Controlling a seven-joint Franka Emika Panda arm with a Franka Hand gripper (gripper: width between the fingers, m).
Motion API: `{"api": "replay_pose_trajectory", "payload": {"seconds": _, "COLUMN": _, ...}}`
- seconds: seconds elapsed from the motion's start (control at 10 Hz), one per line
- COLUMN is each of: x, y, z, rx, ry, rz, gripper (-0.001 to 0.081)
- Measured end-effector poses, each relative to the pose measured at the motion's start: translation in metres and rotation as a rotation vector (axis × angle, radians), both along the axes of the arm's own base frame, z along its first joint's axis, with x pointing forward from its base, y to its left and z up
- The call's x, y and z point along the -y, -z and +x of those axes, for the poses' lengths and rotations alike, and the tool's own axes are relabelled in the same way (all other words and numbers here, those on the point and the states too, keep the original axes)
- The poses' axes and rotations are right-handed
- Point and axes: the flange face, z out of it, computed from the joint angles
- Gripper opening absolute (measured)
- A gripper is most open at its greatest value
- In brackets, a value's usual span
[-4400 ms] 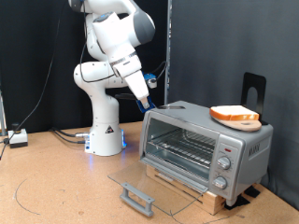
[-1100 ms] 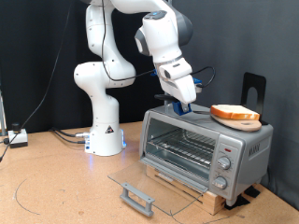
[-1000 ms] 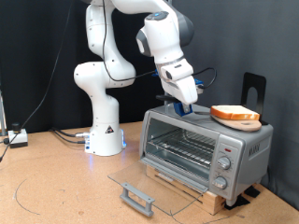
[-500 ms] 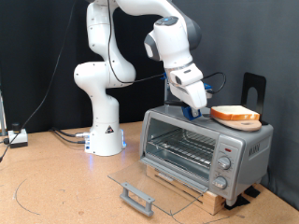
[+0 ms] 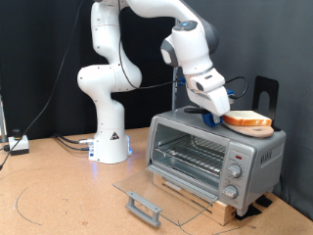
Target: Make a piece of toast with the oven
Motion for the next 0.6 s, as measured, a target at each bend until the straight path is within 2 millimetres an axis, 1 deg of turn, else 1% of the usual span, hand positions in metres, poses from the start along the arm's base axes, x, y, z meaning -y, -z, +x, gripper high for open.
{"api": "replay_pose_trajectory", "payload": {"seconds": 0.1, "x": -0.003, "y": 0.0, "z": -0.001, "rx": -0.001, "ry": 0.0, "rz": 0.007, "gripper": 0.0391}}
{"api": "replay_pose_trajectory", "payload": {"seconds": 0.3, "x": -0.002, "y": -0.003, "z": 0.003, "rx": 0.034, "ry": 0.043, "rz": 0.045, "gripper": 0.0391}}
{"api": "replay_pose_trajectory", "payload": {"seconds": 0.6, "x": 0.013, "y": -0.008, "z": 0.01, "rx": 0.079, "ry": 0.094, "rz": 0.105, "gripper": 0.0391}}
